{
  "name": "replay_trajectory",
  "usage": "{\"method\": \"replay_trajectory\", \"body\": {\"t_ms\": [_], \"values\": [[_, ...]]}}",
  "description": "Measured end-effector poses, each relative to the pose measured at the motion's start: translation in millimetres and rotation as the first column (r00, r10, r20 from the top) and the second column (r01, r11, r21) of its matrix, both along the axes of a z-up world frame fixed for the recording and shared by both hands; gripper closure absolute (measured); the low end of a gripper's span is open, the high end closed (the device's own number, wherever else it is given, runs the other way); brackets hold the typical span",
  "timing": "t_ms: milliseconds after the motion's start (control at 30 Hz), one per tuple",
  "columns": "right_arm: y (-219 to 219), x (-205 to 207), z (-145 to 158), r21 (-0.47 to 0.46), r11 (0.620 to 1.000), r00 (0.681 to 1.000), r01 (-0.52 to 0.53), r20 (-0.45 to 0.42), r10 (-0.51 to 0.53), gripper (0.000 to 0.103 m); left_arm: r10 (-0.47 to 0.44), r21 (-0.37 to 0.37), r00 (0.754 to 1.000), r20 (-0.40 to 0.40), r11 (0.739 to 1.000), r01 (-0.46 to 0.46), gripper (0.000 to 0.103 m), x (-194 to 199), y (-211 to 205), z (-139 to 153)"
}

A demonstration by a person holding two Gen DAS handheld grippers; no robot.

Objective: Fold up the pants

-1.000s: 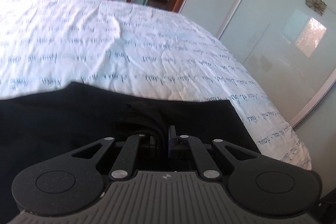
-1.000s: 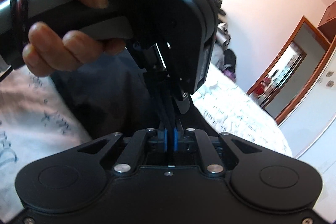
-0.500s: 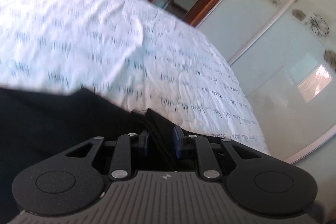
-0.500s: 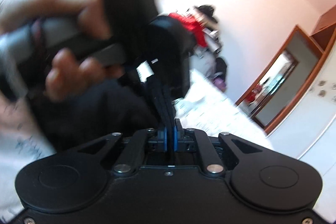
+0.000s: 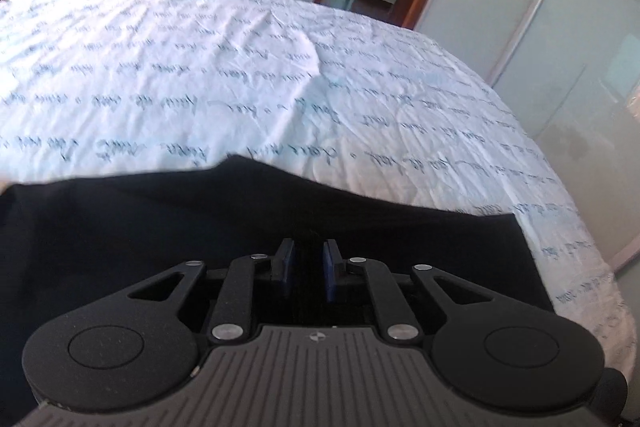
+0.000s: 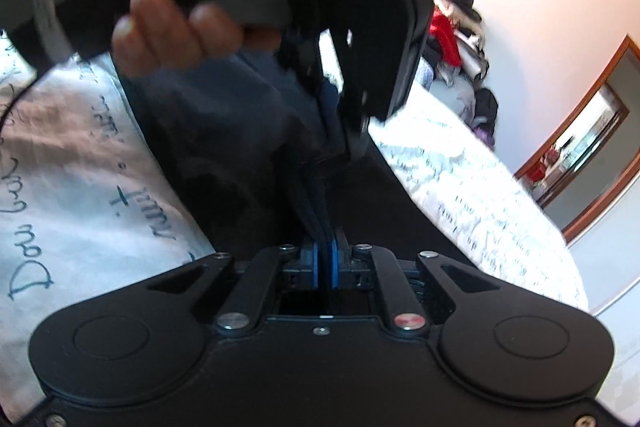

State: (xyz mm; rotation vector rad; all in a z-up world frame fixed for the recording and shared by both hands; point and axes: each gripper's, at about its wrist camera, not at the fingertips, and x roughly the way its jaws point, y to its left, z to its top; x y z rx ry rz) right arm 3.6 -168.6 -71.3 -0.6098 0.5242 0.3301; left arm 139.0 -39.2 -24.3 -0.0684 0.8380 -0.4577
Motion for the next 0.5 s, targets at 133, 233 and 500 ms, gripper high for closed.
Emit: {"method": "replay_trajectory", "body": {"t_ms": [133, 233, 500], "values": [[-12, 8, 17, 0.058, 0.998, 0.999, -0.028, -0.036, 0.03, 0.091, -0.01, -0.025, 1.0, -0.017, 1.0, 0.01, 0.081, 3, -6, 4], [-43, -4, 40, 0.217, 0.974, 0.997, -0.068, -0.028, 0.076, 0.09, -0.09, 0.0, 0.996, -0.012, 0.996, 0.09, 0.054, -2, -25, 4], [-144, 86, 25, 0.295, 0.877, 0.922, 0.379, -0.204, -0.33, 0.087, -0.102, 0.121, 0.995, -0.011, 0.987, 0.103, 0.037, 8, -69, -30]]}}
